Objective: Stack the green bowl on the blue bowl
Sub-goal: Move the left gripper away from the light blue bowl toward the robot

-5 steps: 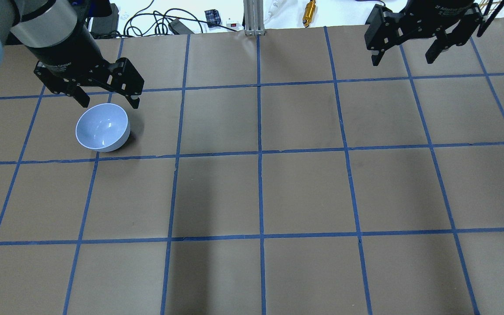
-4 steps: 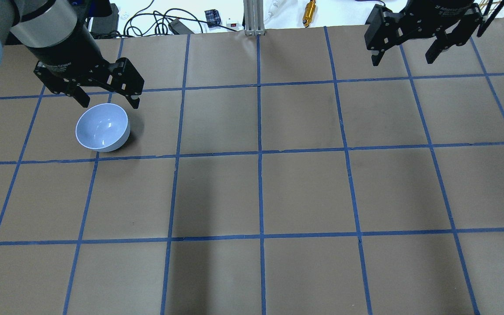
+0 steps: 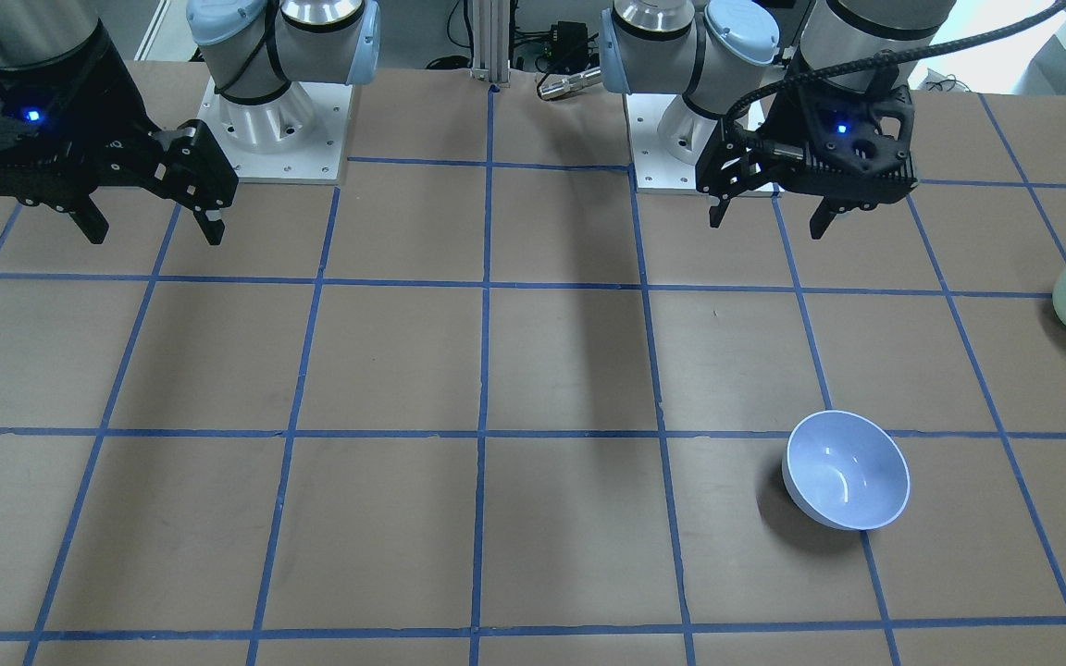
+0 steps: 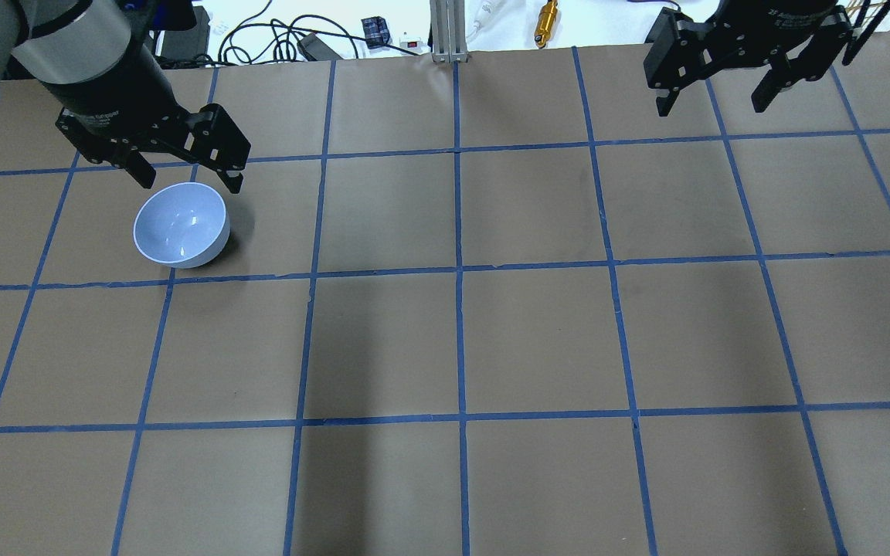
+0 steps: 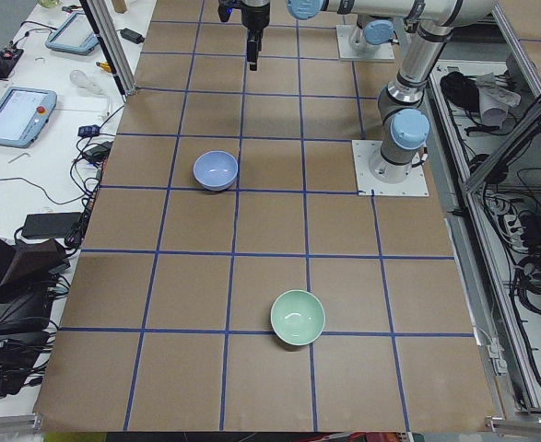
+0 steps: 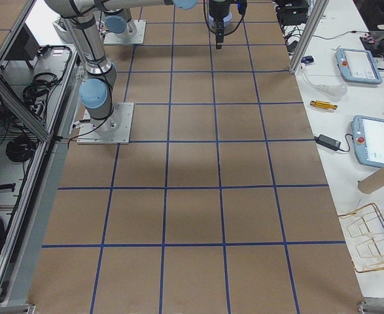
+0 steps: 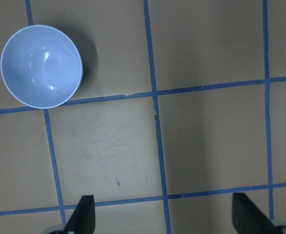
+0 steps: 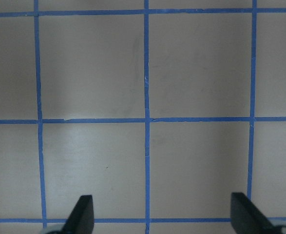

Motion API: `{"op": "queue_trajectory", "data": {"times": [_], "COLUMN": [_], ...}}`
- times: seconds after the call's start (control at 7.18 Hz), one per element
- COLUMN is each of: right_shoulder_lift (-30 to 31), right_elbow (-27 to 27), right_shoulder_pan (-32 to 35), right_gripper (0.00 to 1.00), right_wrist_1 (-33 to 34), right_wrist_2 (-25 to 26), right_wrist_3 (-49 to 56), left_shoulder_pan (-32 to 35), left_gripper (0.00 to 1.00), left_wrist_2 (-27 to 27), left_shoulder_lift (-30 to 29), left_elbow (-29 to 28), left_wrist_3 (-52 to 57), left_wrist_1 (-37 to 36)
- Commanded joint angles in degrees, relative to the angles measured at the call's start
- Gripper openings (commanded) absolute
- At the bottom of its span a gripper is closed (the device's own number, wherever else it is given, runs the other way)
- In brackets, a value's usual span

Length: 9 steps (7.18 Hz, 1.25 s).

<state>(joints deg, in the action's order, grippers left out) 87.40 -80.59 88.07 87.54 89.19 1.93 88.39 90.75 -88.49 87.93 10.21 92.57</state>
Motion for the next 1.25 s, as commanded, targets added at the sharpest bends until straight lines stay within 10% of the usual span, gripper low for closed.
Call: {"op": "queue_trajectory", "data": {"times": [0.0,1.11], "right_shoulder_lift": [0.0,0.0], "right_elbow": [0.0,0.0], "right_shoulder_pan": [0.0,0.0], "right_gripper": [1.0,1.0], "right_wrist_1": [0.0,0.0], "right_wrist_2": [0.0,0.0], "right_wrist_3": [0.0,0.1], "left_shoulder_pan": [-4.2,-51.0], "left_gripper": [1.0,1.0], "left_wrist_2": [0.4,2.3], "left_shoulder_lift": [1.0,-8.2], "left_elbow": [0.5,-0.1], "left_wrist_3": [10.3,93.1], "left_wrist_1": [1.4,-5.8]}}
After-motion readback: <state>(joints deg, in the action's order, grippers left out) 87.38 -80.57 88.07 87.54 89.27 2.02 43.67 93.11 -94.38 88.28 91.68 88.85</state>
